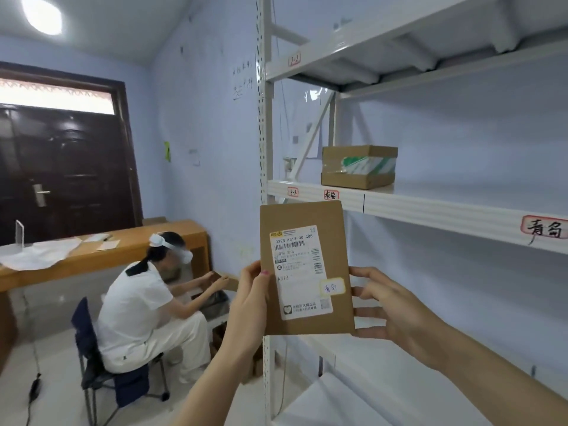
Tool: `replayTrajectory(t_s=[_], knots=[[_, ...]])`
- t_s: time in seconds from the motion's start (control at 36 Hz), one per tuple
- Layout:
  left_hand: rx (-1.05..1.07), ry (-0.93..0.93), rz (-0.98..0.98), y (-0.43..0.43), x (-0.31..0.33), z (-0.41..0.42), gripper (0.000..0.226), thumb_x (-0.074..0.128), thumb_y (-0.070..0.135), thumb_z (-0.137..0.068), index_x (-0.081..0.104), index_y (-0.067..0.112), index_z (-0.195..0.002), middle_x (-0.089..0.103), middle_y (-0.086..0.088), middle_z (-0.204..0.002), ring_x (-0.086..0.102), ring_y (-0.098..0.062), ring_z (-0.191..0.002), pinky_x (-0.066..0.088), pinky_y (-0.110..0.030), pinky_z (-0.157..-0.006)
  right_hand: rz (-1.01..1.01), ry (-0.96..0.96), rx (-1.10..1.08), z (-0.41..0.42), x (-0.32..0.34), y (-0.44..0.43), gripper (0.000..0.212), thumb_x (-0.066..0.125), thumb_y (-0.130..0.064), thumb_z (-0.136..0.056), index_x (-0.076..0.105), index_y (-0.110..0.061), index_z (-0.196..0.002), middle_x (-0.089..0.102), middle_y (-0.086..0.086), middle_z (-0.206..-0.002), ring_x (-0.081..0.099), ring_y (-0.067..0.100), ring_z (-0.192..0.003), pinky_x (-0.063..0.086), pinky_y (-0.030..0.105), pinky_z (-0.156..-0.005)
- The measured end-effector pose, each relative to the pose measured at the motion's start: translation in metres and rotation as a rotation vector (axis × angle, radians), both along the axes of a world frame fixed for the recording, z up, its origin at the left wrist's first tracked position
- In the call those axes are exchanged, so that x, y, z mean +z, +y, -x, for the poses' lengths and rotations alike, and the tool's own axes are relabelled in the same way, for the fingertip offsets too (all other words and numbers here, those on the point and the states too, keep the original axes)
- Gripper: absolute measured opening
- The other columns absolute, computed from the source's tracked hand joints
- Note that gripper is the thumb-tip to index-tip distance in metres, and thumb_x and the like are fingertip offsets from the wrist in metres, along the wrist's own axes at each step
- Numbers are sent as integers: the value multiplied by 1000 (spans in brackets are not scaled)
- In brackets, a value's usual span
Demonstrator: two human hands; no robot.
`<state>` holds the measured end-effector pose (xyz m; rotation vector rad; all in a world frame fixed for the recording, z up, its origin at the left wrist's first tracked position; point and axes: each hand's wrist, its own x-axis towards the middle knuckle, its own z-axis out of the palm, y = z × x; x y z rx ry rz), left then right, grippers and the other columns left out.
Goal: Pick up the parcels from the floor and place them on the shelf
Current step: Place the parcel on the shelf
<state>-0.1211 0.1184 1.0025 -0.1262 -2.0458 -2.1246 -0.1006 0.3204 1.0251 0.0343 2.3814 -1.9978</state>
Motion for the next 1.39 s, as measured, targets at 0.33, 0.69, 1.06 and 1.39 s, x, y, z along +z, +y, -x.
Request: replayTrajectory(t_s=[0.33,0.69,1.06,1.39], knots=[[-26,95,-12,9,38,-5,30,36,40,-98,50,35,-124,68,7,-113,64,-16,-106,52,-52,-93,4,88,-27,-23,38,1,33,40,-15,-95,57,-40,-107,66,2,-113,64,20,-101,58,39,-81],[-167,282,20,105,168,7,45,39,48,-85,53,31,-125,56,2,-126,57,-19,-112,43,-46,-101,-61,383,-240,-51,147,62,31,46,-21,-90,64,-43,-102,69,2,-114,66,26,-103,57,40,-86],[-528,201,45,269,222,34,39,35,41,-95,61,14,-106,68,-5,-98,55,-14,-70,36,-27,-54,-222,362,-704,-67,194,180,34,35,-43,-98,62,-24,-102,61,3,-86,58,16,-75,50,29,-62],[-583,92,75,332,213,63,41,37,39,-95,52,12,-122,58,-1,-93,51,-13,-75,36,-27,-58,-249,256,-838,-42,178,235,35,35,-40,-98,55,-14,-110,57,6,-84,56,20,-75,50,35,-70]])
